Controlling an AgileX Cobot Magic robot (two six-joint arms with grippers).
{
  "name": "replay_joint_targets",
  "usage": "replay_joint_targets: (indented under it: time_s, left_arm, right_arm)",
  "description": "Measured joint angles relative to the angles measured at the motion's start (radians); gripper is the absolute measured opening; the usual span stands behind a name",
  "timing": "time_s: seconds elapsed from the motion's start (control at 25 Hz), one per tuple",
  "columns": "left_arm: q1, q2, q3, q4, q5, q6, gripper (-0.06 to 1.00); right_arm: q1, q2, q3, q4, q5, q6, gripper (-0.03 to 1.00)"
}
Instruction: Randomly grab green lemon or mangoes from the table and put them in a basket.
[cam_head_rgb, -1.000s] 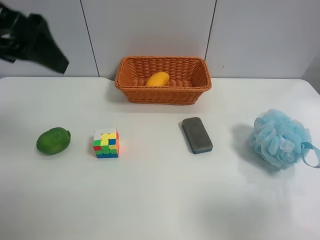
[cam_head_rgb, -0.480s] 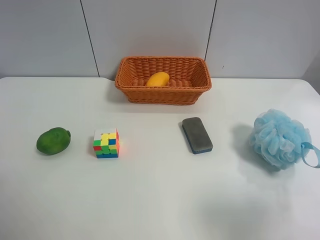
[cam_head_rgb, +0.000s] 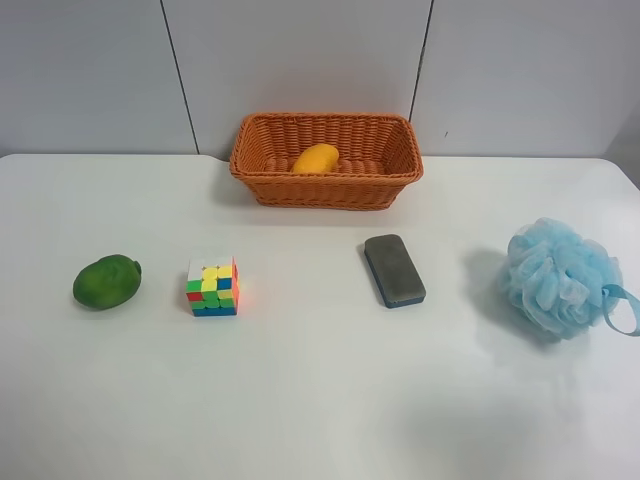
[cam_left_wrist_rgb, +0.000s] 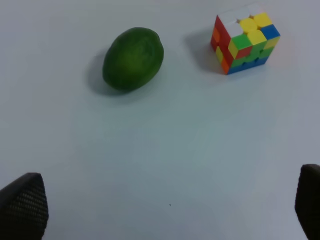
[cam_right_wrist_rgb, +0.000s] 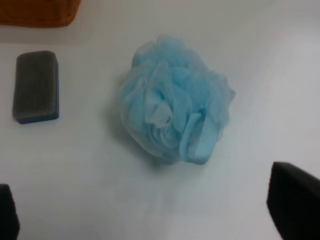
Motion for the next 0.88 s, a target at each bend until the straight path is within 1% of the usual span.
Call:
replay_joint_targets:
  time_s: [0.12, 0.2, 0.32, 0.44, 0.88]
  left_arm:
    - [0.076, -0.051, 0.001, -0.025, 0.004, 0.039, 0.99]
    - [0.121, -0.092, 0.001, -0.028, 0.004, 0.047, 0.99]
    - [0.166, -0.165, 0.001, -0.031, 0.004, 0.049, 0.99]
    - [0.179, -0.201, 0.001, -0.033, 0.009, 0.049, 0.99]
    - [0.179, -0.205, 0.001, -0.032, 0.013, 0.050, 0.99]
  right_arm:
    - [0.000, 0.000, 0.000, 0.000, 0.000, 0.000, 0.99]
    - [0.000, 0.000, 0.000, 0.000, 0.000, 0.000, 0.99]
    - [0.000, 0.000, 0.000, 0.000, 0.000, 0.000, 0.99]
    - [0.000, 0.000, 0.000, 0.000, 0.000, 0.000, 0.99]
    - [0.000, 0.000, 0.000, 0.000, 0.000, 0.000, 0.99]
